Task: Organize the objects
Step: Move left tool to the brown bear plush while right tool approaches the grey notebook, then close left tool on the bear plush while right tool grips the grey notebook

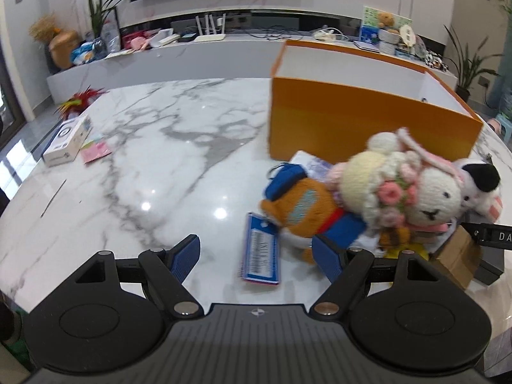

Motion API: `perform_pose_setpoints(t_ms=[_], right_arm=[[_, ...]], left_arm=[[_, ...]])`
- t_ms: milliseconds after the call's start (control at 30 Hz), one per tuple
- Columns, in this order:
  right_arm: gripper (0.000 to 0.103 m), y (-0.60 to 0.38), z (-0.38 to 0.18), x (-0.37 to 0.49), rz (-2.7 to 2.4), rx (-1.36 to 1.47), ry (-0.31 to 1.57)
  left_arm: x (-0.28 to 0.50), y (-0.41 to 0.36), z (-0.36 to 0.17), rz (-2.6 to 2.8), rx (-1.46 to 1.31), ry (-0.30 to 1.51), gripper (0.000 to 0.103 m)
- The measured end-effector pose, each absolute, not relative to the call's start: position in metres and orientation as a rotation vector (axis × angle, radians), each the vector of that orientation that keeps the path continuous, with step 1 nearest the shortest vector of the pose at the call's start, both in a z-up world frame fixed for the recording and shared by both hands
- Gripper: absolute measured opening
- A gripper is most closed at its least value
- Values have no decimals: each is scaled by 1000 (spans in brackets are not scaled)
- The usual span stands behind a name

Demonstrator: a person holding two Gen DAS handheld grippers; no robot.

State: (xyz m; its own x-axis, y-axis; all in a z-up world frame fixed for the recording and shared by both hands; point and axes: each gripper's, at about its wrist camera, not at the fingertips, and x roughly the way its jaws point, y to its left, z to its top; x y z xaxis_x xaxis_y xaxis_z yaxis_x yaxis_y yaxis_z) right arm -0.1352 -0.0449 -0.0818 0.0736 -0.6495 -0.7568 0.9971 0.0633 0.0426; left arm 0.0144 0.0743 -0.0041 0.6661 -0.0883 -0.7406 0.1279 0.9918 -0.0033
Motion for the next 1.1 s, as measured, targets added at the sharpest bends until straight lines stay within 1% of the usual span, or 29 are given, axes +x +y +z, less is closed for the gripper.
perform_pose_setpoints(t_ms=[133, 267, 300, 367, 467, 567, 900, 1033, 1100], right_arm=[[102, -47, -86, -142, -1412, 705, 667], [100, -50, -91, -154, -1427, 759, 665], [95, -49, -91, -156, -1419, 767, 661], [93, -48, -92, -157, -1399, 777, 653], [93, -47, -92, -155, -1398, 766, 667], [97, -47, -92, -152, -1404, 752, 689], [101, -50, -92, -153, -1420, 765, 688], [102, -50, -93, -153, -1424, 766, 687], [102, -50, -93, -153, -1425, 765, 687]], left_arm=[[16, 82, -11, -137, 57, 855, 91], [17, 73, -14, -175, 88, 849, 91], [17, 69, -15, -185, 109, 847, 91], [19, 63, -17, -198, 146, 837, 91], [19, 55, -14, -270, 151, 809, 91], [23, 50, -11, -337, 117, 792, 91], [52, 57, -32, -387, -158, 893, 92], [77, 62, -43, -367, -323, 950, 92], [87, 67, -55, -359, -439, 1008, 92]])
